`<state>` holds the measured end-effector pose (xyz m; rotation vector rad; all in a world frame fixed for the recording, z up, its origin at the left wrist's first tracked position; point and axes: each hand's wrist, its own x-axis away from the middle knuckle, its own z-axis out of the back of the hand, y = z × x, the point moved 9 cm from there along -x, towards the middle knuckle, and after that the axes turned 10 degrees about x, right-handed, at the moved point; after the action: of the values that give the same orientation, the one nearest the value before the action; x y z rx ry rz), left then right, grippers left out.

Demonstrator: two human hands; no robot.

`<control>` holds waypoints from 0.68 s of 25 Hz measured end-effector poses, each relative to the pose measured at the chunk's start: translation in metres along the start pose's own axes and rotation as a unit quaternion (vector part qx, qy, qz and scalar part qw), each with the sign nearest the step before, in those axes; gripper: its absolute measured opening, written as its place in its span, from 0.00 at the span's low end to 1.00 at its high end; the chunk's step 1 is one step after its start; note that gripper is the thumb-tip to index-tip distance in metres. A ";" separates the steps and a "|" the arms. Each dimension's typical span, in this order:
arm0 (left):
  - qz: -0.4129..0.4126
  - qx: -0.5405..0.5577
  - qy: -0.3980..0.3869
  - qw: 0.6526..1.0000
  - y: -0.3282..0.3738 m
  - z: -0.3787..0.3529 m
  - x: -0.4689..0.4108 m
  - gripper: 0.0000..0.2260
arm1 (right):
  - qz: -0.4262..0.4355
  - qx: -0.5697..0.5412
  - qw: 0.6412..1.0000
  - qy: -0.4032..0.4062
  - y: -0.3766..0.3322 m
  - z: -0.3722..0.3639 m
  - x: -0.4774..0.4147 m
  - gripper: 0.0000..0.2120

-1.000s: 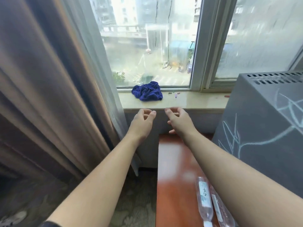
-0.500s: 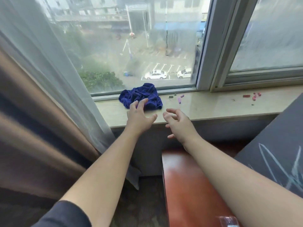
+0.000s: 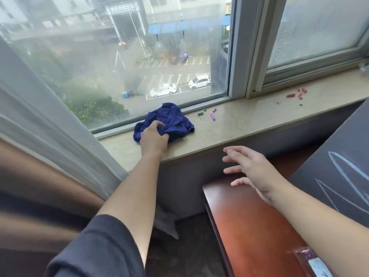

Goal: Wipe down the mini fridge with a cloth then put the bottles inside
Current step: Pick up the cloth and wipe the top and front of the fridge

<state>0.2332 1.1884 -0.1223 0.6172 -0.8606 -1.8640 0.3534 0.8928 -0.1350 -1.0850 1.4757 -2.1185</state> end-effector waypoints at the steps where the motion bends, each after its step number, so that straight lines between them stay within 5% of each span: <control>1: 0.014 0.050 0.001 0.999 0.003 0.007 0.006 0.16 | -0.001 0.000 1.000 0.000 -0.001 0.001 0.009 0.10; 7: -0.035 0.270 -0.089 0.958 0.117 0.042 0.073 0.13 | 0.052 0.016 0.998 0.031 -0.045 0.031 0.067 0.21; 17: -0.224 0.375 -0.212 0.874 0.372 0.107 0.276 0.18 | 0.140 0.070 0.988 0.021 -0.117 0.125 0.218 0.44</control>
<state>0.2466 0.8600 0.2213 0.9507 -1.9153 -2.0848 0.3217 0.7174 0.0782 -0.7402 1.3818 -2.0217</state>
